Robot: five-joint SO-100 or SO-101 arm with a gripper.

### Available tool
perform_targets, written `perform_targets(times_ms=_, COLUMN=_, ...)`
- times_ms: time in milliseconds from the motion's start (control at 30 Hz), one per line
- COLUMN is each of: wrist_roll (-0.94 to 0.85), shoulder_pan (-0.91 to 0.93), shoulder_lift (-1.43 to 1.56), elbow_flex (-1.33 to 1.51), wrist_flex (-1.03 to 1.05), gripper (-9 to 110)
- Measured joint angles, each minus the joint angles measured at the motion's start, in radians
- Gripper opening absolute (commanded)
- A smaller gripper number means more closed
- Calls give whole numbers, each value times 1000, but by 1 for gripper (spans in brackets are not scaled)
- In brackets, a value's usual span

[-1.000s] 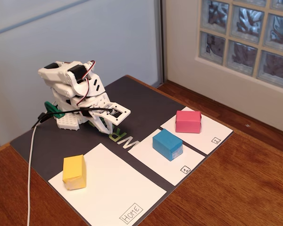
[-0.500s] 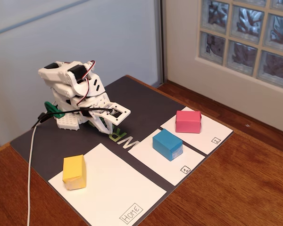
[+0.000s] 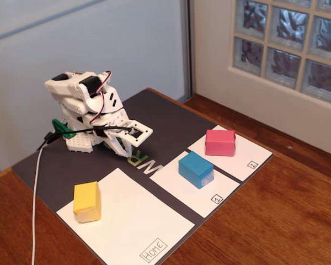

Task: Move box blue to home

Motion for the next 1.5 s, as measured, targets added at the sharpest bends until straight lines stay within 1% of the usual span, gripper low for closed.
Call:
perform_targets(times_ms=367, wrist_roll=-21, shoulder_pan=32, shoulder_lift=2, elbow_flex=-3, wrist_flex=0, gripper=0)
perform_targets(times_ms=533, wrist_roll=77, shoulder_pan=-23, shoulder_lift=2, elbow_flex=-44, wrist_flex=3, gripper=0)
perform_targets(times_ms=633, wrist_roll=146, shoulder_pan=-63, shoulder_lift=-21, elbow_flex=-117, wrist_flex=-28, gripper=0)
perform_targets(times_ms=867, wrist_roll=196, shoulder_pan=-123, shoulder_lift=-456, elbow_flex=-423, wrist_flex=-147, gripper=0)
perform_targets(times_ms=1133, wrist_roll=238, shoulder_pan=-152, shoulder_lift=-948, elbow_flex=-897, wrist_flex=-141, gripper=0)
perform_targets(times_ms=1267, wrist_roll=327, shoulder_pan=-184, shoulder_lift=-1132, elbow_flex=-1088, wrist_flex=-135, gripper=0)
perform_targets(times_ms=1400, wrist_roll=425, shoulder_pan=-222, shoulder_lift=-1278, elbow_flex=-1235, wrist_flex=-117, gripper=0)
perform_targets(times_ms=1500, wrist_roll=466, shoulder_pan=-249, shoulder_lift=-1361, elbow_flex=-1321, wrist_flex=-109, gripper=0)
